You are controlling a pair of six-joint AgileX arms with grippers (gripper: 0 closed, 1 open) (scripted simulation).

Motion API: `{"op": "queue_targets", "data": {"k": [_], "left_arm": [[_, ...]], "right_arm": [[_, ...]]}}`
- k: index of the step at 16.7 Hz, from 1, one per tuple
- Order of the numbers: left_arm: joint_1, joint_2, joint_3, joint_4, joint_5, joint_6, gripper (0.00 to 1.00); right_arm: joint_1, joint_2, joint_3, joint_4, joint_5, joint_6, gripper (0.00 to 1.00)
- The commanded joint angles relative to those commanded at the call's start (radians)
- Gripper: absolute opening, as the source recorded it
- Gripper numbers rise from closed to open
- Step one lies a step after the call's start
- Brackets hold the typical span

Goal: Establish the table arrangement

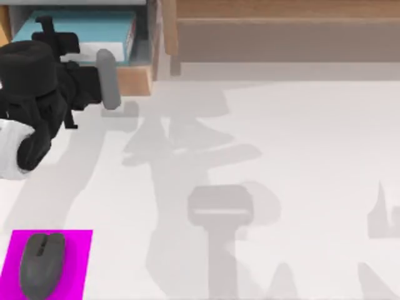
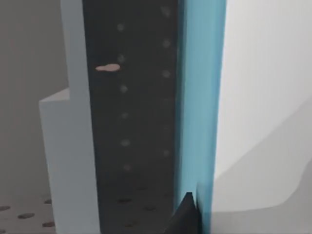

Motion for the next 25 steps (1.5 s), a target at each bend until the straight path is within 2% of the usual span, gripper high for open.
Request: {"op": "queue_targets", "data": {"k": [7, 20, 25], "left_arm": [[0.008, 0.042, 0.049, -0.007, 0.008, 0.0, 0.0], [0.008, 0.042, 0.049, -0.007, 0.008, 0.0, 0.98], [0.008, 0.042, 0.049, -0.007, 0.008, 0.0, 1.0]], "right_arm": [[0.0, 0.0, 0.0, 0.0, 0.0, 0.0, 1.0], [0.0, 0.0, 0.0, 0.0, 0.0, 0.0, 1.0], [0.0, 0.0, 0.0, 0.0, 0.0, 0.0, 1.0]]}}
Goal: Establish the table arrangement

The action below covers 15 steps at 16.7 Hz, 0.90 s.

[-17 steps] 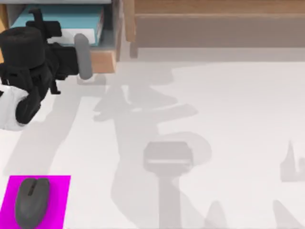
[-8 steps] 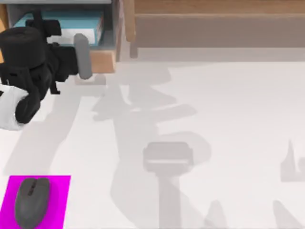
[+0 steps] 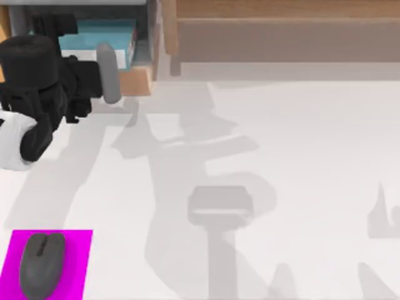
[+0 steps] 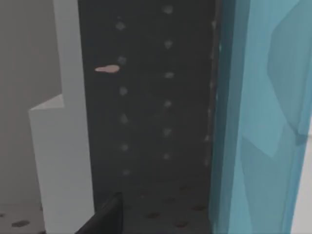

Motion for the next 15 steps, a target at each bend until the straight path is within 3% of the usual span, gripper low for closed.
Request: {"op": "queue_targets", "data": {"k": [15], "left_arm": [[-0.024, -0.119, -0.156, 0.038, -0.024, -0.009, 1.0]], "right_arm": [[0.0, 0.0, 0.0, 0.0, 0.0, 0.0, 1.0]]}}
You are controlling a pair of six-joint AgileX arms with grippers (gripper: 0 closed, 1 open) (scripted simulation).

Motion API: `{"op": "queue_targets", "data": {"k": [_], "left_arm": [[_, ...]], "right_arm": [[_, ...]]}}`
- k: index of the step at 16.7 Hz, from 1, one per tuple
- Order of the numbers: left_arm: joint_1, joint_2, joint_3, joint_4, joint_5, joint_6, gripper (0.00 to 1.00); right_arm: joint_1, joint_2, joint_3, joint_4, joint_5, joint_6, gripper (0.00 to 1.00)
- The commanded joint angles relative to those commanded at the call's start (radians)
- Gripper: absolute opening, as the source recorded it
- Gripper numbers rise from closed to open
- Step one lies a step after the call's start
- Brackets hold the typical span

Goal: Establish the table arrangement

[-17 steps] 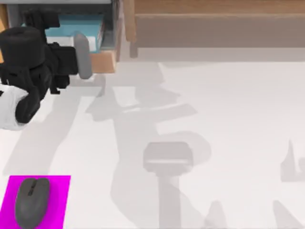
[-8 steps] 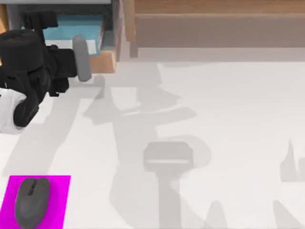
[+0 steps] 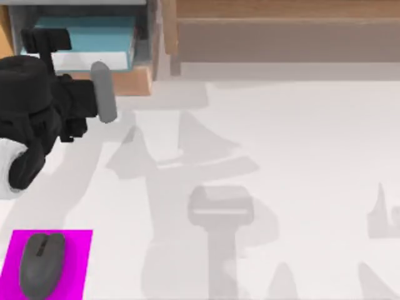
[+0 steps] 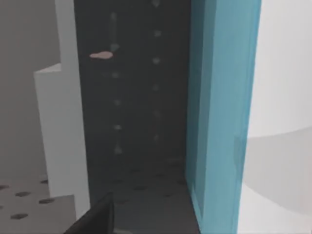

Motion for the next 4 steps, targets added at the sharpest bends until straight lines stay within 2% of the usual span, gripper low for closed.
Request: {"op": "queue_targets", "data": {"k": [4], "left_arm": [[-0.008, -0.034, -0.05, 0.014, -0.008, 0.001, 1.0]], "right_arm": [[0.0, 0.0, 0.0, 0.0, 0.0, 0.0, 1.0]]}}
